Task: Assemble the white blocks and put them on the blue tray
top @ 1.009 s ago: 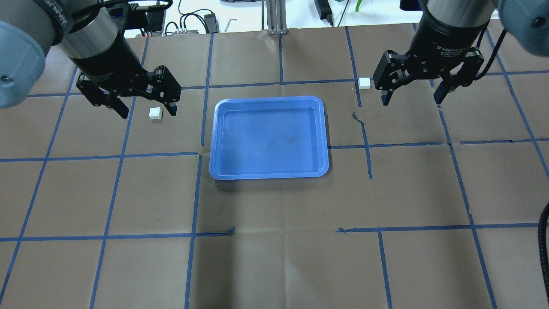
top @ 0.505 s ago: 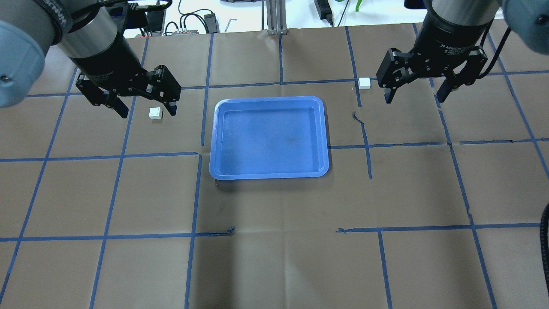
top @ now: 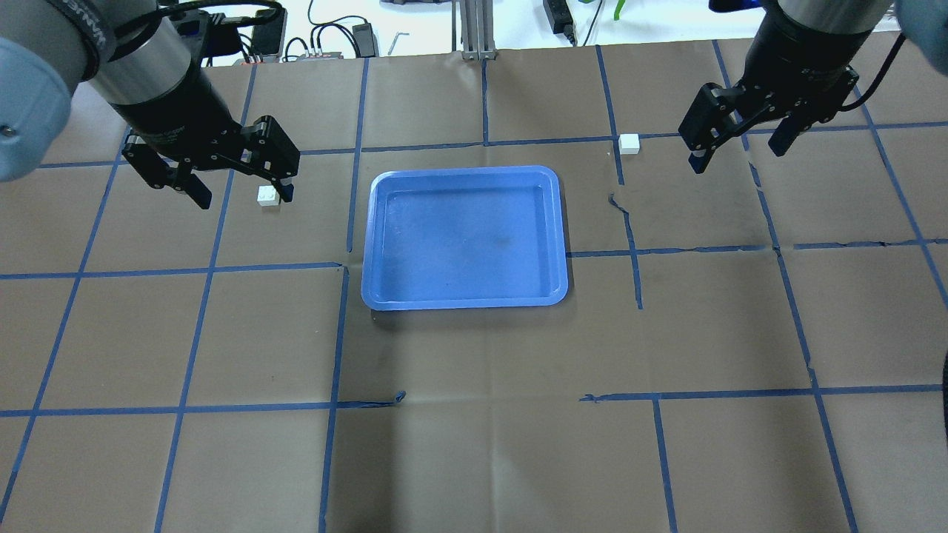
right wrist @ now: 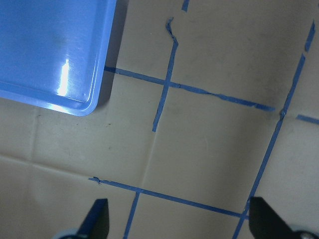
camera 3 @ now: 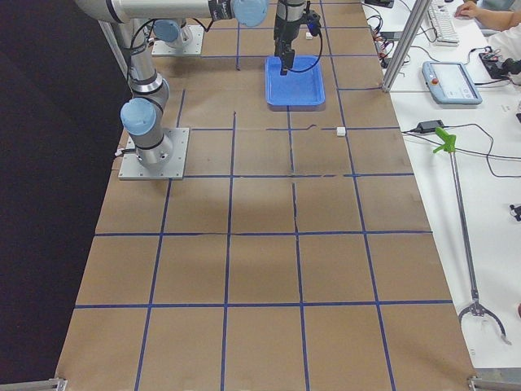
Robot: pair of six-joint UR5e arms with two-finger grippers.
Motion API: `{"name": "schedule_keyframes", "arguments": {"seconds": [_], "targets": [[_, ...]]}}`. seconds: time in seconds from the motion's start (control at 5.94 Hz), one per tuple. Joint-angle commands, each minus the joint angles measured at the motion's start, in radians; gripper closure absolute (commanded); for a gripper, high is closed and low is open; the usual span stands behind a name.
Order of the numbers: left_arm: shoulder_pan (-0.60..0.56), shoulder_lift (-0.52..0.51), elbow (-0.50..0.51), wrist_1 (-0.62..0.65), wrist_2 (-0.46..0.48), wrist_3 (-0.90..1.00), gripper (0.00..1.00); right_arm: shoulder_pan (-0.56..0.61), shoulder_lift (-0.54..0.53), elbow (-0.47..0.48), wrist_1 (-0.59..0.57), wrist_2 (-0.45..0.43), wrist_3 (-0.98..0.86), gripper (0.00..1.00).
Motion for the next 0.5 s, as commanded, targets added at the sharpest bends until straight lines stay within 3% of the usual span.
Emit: {"name": "schedule_keyframes", "arguments": {"seconds": [0.0, 0.34], "targets": [[0.071, -0.139, 0.015, 0.065, 0.064, 0.065, 0.00, -0.015, 0.048, -0.006, -0.094, -0.001, -0.389, 0.00], [0.097, -0.375, -0.021, 0.413, 0.092, 0.080, 0.00, -0.016, 0.135, -0.056, -0.199, -0.003, -0.752, 0.00]]}}
